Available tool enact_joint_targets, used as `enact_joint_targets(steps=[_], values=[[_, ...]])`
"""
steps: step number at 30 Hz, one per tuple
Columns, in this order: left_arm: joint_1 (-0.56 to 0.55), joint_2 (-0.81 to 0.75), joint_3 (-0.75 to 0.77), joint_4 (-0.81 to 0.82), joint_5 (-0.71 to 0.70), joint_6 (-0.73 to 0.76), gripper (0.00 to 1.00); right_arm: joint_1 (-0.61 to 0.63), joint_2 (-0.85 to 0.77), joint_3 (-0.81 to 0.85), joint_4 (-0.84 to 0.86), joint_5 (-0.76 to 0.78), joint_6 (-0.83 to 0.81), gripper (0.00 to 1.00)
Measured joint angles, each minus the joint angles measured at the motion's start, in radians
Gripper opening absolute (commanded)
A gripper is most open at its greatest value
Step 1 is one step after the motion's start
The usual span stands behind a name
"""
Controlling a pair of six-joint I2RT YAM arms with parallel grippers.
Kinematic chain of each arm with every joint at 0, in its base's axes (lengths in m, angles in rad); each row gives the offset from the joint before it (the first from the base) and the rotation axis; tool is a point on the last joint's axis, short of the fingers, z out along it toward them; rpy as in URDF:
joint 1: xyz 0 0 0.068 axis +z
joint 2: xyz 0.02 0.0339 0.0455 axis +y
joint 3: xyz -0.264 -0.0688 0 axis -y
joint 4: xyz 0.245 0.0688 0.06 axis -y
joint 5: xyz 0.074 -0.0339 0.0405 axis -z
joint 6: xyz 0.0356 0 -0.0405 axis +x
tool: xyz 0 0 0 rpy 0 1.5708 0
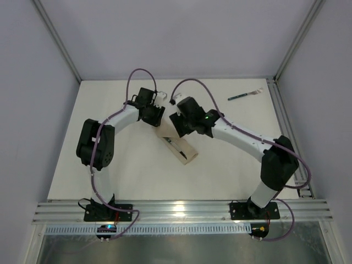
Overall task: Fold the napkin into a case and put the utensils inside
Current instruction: Pick up the fork from the corner of the board.
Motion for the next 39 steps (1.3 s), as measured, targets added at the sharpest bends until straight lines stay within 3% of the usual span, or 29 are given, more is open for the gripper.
enact_joint_targets(steps=[3, 7, 10, 14, 20, 26, 39], values=[[0.000, -0.033, 0.000, -0.002, -0.016, 0.006, 0.50, -0.088, -0.129, 0.002, 0.073, 0.043, 0.014, 0.72], [0.000, -0.078, 0.000, -0.002, -0.037, 0.018, 0.52, -0.375, -0.216, 0.015, 0.179, 0.045, 0.126, 0.70], [0.000, -0.114, 0.000, -0.005, -0.058, 0.019, 0.53, -0.576, -0.136, 0.109, 0.170, 0.056, 0.206, 0.70], [0.000, -0.166, 0.000, -0.010, -0.093, 0.025, 0.54, -0.726, 0.130, 0.364, 0.080, 0.060, 0.312, 0.71], [0.002, -0.282, -0.050, -0.002, -0.129, 0.047, 0.56, -0.803, 0.560, 0.809, -0.142, 0.132, 0.560, 0.70], [0.010, -0.368, -0.139, 0.012, -0.161, 0.068, 0.57, -0.820, 0.666, 0.829, -0.187, 0.197, 0.709, 0.62], [0.019, -0.399, -0.195, 0.011, -0.165, 0.095, 0.56, -0.787, 0.846, 1.001, -0.132, 0.220, 0.701, 0.62]])
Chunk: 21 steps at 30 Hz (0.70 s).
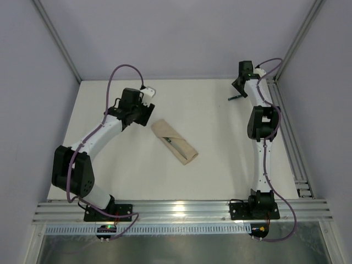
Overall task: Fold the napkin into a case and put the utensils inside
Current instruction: Pick up the fork from the corner of the board.
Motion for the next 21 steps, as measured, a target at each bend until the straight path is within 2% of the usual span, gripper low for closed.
enact_joint_targets(steps=[5, 8, 14, 16, 17, 21], values=[[0.007, -0.001, 0.000, 0.000, 0.008, 0.002, 0.56, 0.000, 0.058, 0.038, 0.003, -0.024, 0.027, 0.59], [0.016, -0.002, 0.000, -0.001, 0.017, 0.002, 0.56, -0.003, 0.059, 0.042, 0.000, -0.042, 0.039, 0.54], [0.033, -0.002, 0.000, -0.001, 0.030, 0.002, 0.56, -0.032, 0.066, 0.042, -0.023, -0.113, 0.055, 0.24], [0.040, -0.002, 0.000, -0.001, 0.034, 0.002, 0.56, -0.045, 0.066, 0.042, -0.030, -0.134, 0.057, 0.07], [0.044, -0.003, 0.000, -0.001, 0.039, 0.001, 0.56, -0.051, 0.066, 0.043, -0.031, -0.142, 0.058, 0.04], [0.061, -0.011, 0.000, -0.002, 0.050, 0.001, 0.56, -0.068, 0.066, 0.041, -0.023, -0.180, 0.043, 0.04]])
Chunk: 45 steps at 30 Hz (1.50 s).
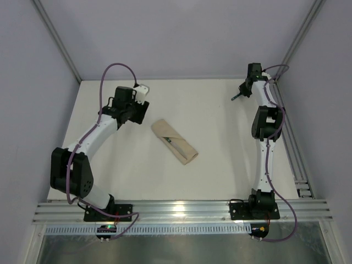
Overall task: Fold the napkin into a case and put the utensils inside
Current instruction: Pick up the fork from the corner of the board, then pass from the right arm to the left
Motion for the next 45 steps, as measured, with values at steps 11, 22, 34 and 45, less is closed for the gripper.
enact_joint_targets(steps=[11, 22, 34, 45], values=[[0.011, -0.035, 0.020, -0.069, 0.158, 0.000, 0.47, -0.002, -0.327, -0.593, 0.277, -0.156, -0.036, 0.04], [-0.197, -0.032, 0.107, -0.195, 0.319, -0.005, 0.65, 0.280, -0.937, -1.399, 0.734, -0.209, 0.137, 0.04], [-0.336, 0.236, 0.179, -0.059, 0.391, -0.142, 0.63, 0.520, -1.138, -1.648, 0.935, -0.152, 0.338, 0.04], [-0.333, 0.260, 0.192, -0.007, 0.392, -0.192, 0.45, 0.581, -1.188, -1.649, 0.985, -0.143, 0.359, 0.04]])
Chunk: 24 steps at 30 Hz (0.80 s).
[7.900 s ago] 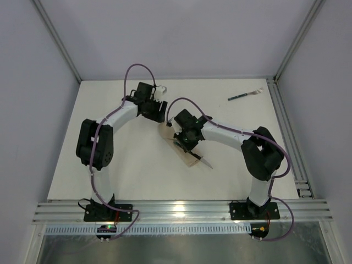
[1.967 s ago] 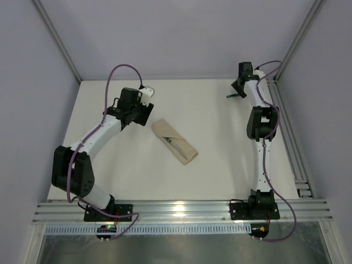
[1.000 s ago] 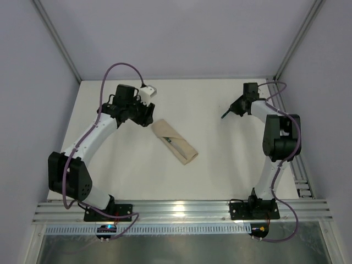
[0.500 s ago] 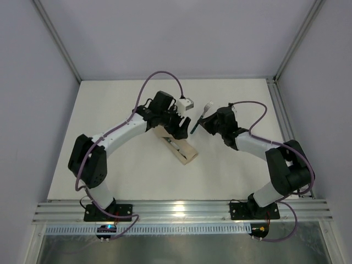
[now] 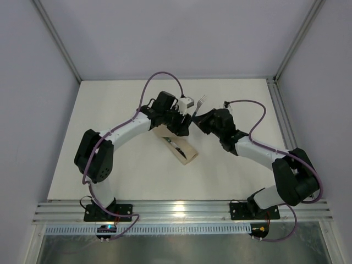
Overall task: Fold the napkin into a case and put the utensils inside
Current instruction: Pass from the right arm to the left, then pass from the left arm to the right
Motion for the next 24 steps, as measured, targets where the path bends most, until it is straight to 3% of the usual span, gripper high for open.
enact_joint_targets(steps=[2, 5, 10, 16, 19, 20, 24], values=[[0.000, 0.000, 0.000, 0.001, 0.002, -0.001, 0.37, 0.000, 0.000, 0.000, 0.000, 0.000, 0.000, 0.04], [-0.001, 0.000, 0.000, 0.000, 0.006, -0.006, 0.13, 0.002, 0.000, 0.000, 0.002, 0.001, 0.000, 0.04], [0.017, 0.003, 0.000, -0.001, -0.023, -0.020, 0.01, 0.004, 0.000, 0.000, 0.019, 0.000, 0.000, 0.04], [0.006, 0.010, 0.010, -0.001, -0.010, -0.018, 0.00, 0.015, 0.000, 0.000, 0.031, -0.009, -0.007, 0.05], [0.005, 0.010, 0.009, -0.003, -0.002, -0.017, 0.00, 0.015, 0.002, 0.005, 0.013, -0.019, -0.064, 0.11], [0.007, 0.010, 0.009, -0.003, 0.000, -0.016, 0.00, 0.015, 0.002, 0.007, 0.002, -0.021, -0.090, 0.19], [0.018, 0.010, 0.002, -0.002, 0.015, -0.011, 0.00, 0.015, -0.030, 0.009, -0.059, -0.048, -0.278, 0.31]])
